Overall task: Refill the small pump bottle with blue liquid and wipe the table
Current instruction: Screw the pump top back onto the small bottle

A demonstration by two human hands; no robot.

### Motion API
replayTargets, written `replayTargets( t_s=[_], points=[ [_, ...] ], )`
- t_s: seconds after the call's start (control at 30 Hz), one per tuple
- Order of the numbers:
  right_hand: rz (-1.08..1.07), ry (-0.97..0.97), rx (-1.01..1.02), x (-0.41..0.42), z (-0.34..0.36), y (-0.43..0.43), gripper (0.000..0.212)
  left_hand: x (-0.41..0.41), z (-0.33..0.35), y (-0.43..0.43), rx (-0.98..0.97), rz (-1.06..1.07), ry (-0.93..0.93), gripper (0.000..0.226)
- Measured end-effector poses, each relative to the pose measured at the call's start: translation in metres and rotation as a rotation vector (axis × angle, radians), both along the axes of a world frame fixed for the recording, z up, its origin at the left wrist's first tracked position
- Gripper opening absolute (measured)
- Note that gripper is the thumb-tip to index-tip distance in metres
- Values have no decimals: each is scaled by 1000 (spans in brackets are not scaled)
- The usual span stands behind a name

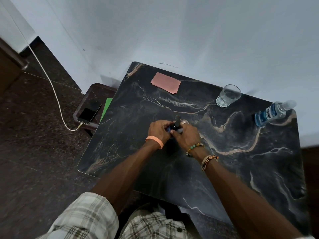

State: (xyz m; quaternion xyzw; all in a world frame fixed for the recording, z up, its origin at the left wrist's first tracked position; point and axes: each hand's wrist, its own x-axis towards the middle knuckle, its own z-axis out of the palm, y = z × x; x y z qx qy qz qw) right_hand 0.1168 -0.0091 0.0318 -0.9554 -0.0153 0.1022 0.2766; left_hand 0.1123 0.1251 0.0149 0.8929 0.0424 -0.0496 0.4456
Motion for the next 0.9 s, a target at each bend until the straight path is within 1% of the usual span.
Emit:
replayTargets(
  t_s=[0.1,0.17,0.3,0.37,0.47,0.53,0.63,0.73,0.8,0.9],
  points=[
    [-66,-1,3,2,1,2,26,-1,0,0,8,21,5,35],
    [-60,18,17,1,1,4,30,-1,-3,0,20,21,9,33],
    [-31,21,43,-1,0,0,25,0,-2,0,21,19,-13,34],
    [-73,39,71,-1,2,-3,27,0,-2,0,23,6,-8,37],
    [-94,55,157,-3,2,-1,31,1,-3,0,53,-7,-2,31],
    [-122,73,207,-3,2,1,28,0,-1,-1,53,2,-8,28],
    [-197,75,256,-2,1,1,29,-1,-2,0,44,1,-11,34],
    [-196,82,243,-2,3,3,42,0,-4,1,42,-4,-1,36],
    [-201,106,289,-2,4,4,51,1,-3,1,31,-6,-3,35],
    [-200,90,269,-3,2,0,34,0,-3,1,-5,-4,-3,35]
  ],
)
